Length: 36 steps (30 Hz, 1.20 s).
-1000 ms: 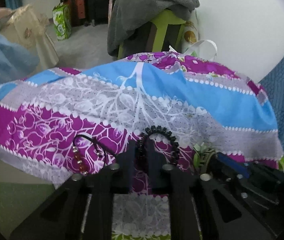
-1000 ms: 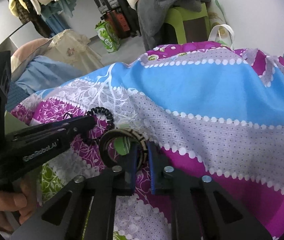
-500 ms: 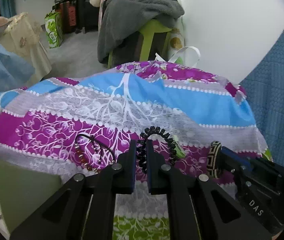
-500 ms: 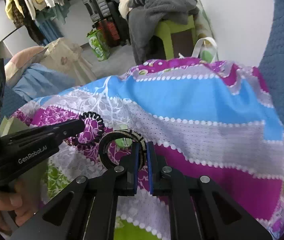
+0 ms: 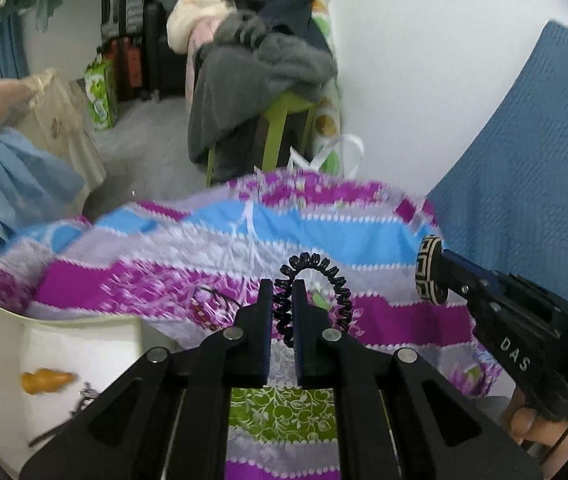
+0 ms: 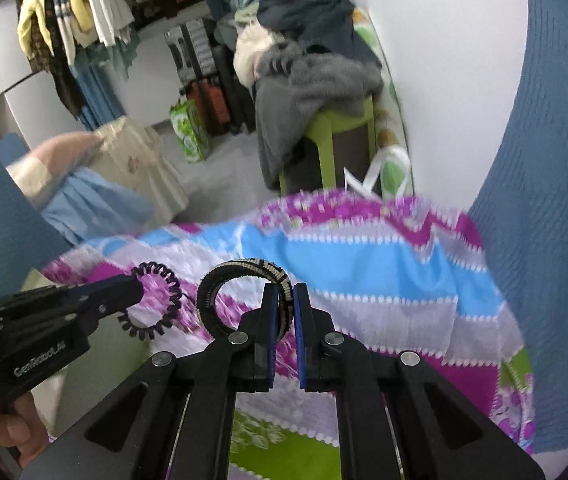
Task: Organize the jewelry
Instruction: 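Grasp the black coiled hair tie with the left tool while the right tool grasps the black-and-gold bangle, then carry the hair tie and bangle with both tools over the white box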
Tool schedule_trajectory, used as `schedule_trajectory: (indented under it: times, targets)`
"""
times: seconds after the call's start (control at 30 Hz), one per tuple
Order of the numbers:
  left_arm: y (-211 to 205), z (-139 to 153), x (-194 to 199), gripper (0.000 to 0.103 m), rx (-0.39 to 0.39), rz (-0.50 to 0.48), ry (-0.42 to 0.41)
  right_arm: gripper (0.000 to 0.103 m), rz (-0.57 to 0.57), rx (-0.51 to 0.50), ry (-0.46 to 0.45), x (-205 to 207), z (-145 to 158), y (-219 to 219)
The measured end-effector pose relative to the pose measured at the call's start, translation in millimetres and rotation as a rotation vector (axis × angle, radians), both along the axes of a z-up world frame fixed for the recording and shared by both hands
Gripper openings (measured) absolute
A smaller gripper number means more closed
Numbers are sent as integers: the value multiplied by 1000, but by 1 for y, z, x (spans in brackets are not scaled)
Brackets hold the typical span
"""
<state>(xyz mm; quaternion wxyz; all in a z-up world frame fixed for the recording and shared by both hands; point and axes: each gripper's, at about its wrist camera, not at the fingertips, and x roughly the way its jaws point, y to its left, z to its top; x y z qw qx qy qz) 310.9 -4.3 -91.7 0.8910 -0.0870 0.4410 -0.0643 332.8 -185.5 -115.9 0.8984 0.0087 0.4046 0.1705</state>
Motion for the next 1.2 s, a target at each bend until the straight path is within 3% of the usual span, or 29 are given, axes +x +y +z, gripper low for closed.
schedule_trajectory:
  times: [0.1,0.4,0.57,0.8,1.2]
  targets:
    - [13,28,-7,8,-30,-9,-23,6,-10,21,-30,-5,31,7]
    - [51,105,-29,9,13,-31,-99,6,-42,55,-97,-22,108,30]
    - [78,128,-43,9,17,-22,-135,6,-17,45,-129,-29,135,60]
    - [126,112,-63,9,3,26,-116,6,57,35,-116,-42,128,114]
    - [187,33,-93,9,-17,98,-11,7,159,2,11,-76,48,188]
